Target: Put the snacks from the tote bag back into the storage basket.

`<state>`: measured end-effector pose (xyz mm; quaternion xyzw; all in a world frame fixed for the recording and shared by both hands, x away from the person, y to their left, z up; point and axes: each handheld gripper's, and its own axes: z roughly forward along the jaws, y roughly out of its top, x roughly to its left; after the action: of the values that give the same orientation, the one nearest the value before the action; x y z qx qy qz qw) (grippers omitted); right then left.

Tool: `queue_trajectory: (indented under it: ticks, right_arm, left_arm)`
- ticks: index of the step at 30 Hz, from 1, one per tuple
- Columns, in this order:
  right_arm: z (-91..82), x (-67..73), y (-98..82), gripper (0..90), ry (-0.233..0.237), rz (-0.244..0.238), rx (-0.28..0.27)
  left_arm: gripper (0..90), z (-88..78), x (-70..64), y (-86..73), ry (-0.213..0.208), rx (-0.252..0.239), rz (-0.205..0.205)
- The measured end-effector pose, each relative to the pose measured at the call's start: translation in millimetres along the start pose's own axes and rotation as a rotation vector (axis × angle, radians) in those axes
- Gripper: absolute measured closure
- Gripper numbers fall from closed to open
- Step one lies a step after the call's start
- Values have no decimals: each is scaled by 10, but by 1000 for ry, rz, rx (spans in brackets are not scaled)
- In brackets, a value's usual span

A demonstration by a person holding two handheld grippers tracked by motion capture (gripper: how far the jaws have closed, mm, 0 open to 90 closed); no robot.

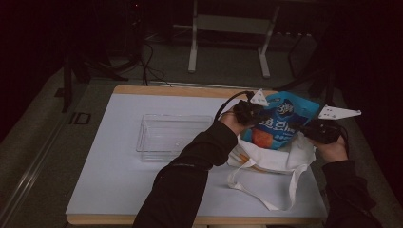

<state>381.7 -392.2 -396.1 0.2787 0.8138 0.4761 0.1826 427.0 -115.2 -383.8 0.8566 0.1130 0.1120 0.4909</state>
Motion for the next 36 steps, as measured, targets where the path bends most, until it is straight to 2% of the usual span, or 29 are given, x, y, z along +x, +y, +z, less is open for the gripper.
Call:
queue_trajectory:
  ticks: [11,17,20,24,26,28,36]
  right_arm:
    - [-223,63,249,871,-2,-44,-35]
    - [-311,111,371,874,4,-61,-59]
    - [-372,148,488,877,23,-67,-70]
    - [-409,183,576,877,33,-86,-73]
    - [-436,217,655,877,47,-91,-83]
    - [-442,226,678,877,52,-95,-87]
    - [-403,332,871,881,86,-123,-98]
  left_arm:
    - [900,-188,-51,222,2,-37,33]
    - [900,-349,-83,364,4,-50,48]
    - [900,-472,-94,441,-3,-59,63]
    - [900,-559,-88,477,-18,-70,65]
    - [900,-658,-94,506,-22,-80,69]
    - [900,-658,-94,506,-22,-80,69]
    - [900,-949,-70,523,-27,-81,82]
